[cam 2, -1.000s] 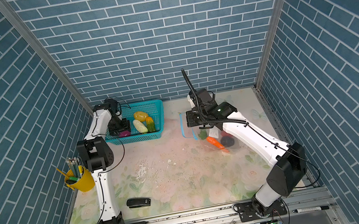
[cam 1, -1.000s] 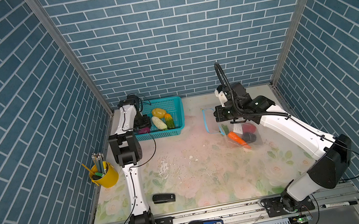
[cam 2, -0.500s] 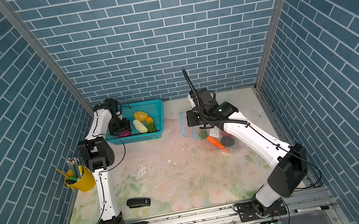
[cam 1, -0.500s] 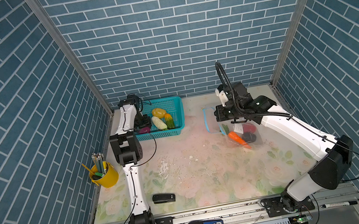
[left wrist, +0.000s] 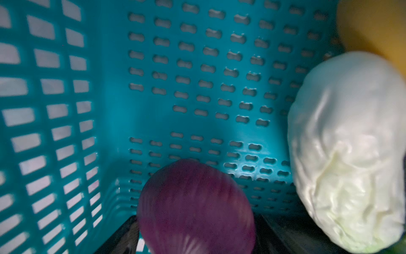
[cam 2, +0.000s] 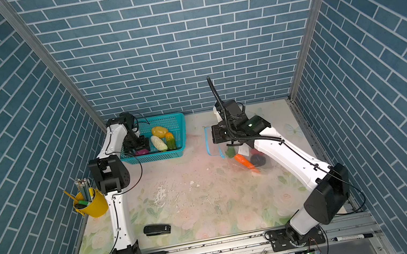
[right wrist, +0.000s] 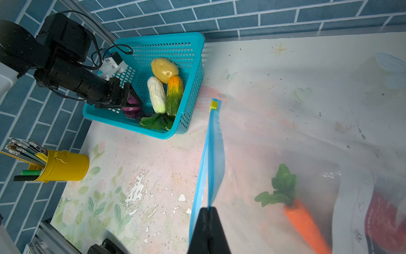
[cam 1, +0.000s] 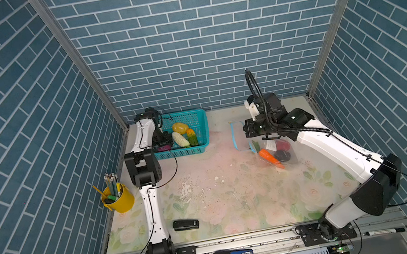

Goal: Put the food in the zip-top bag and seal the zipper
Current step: 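Lift the purple onion out of the teal basket with the left gripper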

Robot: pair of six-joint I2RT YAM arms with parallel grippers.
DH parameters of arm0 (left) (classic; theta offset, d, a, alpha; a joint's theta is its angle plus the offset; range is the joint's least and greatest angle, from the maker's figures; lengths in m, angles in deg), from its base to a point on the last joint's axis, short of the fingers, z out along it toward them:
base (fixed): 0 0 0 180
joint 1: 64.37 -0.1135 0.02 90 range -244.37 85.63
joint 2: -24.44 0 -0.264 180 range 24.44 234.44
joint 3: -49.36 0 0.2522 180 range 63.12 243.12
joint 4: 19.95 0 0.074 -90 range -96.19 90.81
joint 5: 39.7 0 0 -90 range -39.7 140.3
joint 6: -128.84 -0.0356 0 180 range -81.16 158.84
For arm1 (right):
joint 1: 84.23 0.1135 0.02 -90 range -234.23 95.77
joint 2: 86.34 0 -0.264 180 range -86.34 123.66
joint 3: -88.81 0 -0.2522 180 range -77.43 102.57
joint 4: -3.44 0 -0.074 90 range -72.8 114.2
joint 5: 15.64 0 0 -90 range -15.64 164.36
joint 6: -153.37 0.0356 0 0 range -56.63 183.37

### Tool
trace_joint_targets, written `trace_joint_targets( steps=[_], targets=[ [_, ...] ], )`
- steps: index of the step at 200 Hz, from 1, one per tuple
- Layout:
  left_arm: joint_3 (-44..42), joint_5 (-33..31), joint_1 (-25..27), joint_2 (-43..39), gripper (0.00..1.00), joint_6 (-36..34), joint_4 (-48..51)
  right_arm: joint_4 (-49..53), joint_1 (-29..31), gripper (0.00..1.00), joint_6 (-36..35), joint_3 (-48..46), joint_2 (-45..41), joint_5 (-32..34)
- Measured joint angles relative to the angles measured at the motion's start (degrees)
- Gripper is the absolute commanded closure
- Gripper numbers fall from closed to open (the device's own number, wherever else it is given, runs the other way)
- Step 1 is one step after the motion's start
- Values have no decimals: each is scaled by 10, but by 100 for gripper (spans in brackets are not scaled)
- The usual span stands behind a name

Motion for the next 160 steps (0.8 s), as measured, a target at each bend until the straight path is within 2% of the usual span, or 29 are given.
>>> trace_joint_targets(
  steps=[22,37,110,160],
  targets=[
    [0,2,0,0,14,0,1,0,0,100,0,0,-1,0],
    [0,2,0,0,20,-1,3,-1,0,100,0,-3,-3,0],
    [2,-5,0,-1,33,0,8,-1,0,100,0,-5,-8,0],
    [2,0,-2,-8,37,5,9,-1,0,100,0,-6,-12,0]
  ],
)
